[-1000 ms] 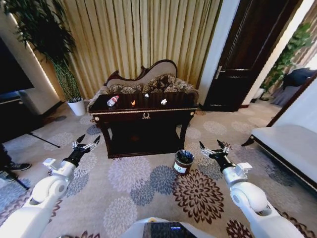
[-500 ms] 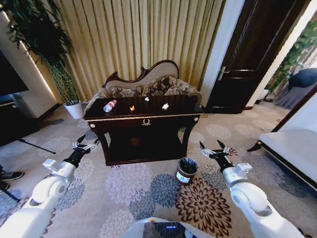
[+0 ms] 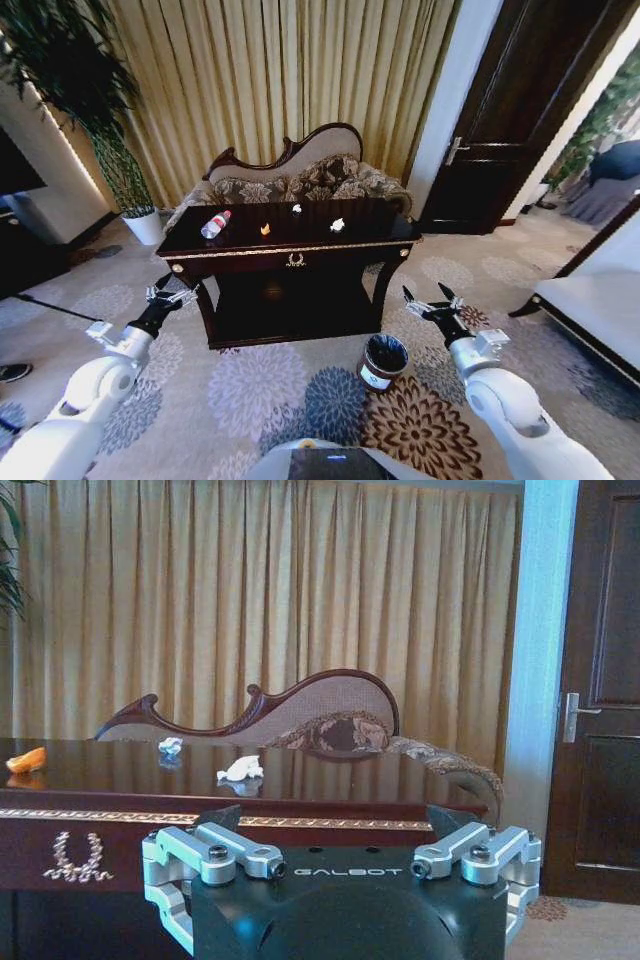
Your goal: Move to the front of the table and place the trash on the table into the trash bin.
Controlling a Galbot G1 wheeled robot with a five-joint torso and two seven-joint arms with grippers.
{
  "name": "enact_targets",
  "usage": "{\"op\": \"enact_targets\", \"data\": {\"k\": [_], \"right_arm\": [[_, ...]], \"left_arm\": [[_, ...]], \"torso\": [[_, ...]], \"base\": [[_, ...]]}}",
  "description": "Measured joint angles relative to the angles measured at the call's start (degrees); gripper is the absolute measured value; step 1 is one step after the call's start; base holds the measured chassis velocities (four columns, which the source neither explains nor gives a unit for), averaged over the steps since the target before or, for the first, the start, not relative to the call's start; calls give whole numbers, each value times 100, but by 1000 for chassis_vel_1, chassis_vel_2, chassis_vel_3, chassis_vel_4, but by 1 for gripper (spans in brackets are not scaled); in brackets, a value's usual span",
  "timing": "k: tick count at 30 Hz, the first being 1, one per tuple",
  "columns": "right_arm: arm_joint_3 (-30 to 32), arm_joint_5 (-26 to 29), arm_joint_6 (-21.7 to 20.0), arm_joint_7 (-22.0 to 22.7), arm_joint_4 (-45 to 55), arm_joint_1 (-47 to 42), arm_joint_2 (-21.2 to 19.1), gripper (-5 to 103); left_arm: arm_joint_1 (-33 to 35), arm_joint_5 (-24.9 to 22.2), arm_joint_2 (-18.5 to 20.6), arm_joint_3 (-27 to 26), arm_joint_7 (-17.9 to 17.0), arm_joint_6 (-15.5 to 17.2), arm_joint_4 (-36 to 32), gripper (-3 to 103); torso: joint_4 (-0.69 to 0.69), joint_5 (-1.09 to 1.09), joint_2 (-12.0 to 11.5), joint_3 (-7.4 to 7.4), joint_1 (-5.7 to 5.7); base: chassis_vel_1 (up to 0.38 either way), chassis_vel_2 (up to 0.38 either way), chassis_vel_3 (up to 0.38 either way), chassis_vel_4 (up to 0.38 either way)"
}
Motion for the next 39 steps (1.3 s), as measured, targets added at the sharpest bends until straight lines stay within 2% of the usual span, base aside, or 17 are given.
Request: {"op": "enact_targets", "data": {"k": [31, 35, 39], "right_arm": [[-67, -15, 92, 0, 5, 23, 7, 100], [-101, 29, 87, 0, 40, 101, -83, 100], [-316, 265, -94, 0, -32, 493, -312, 100]], "left_arm": [[13, 0, -14, -17, -5, 8, -27, 100], [18, -4, -40, -58, -30, 22, -35, 100], [77, 15, -82, -153, -77, 56, -96, 100]], "torso": [[0, 1, 0, 0, 1], [-1, -1, -3, 2, 4], [0, 0, -2, 2, 4]], "base": [[-175, 175, 176, -169], [-104, 101, 118, -105], [-15, 10, 15, -17]]}}
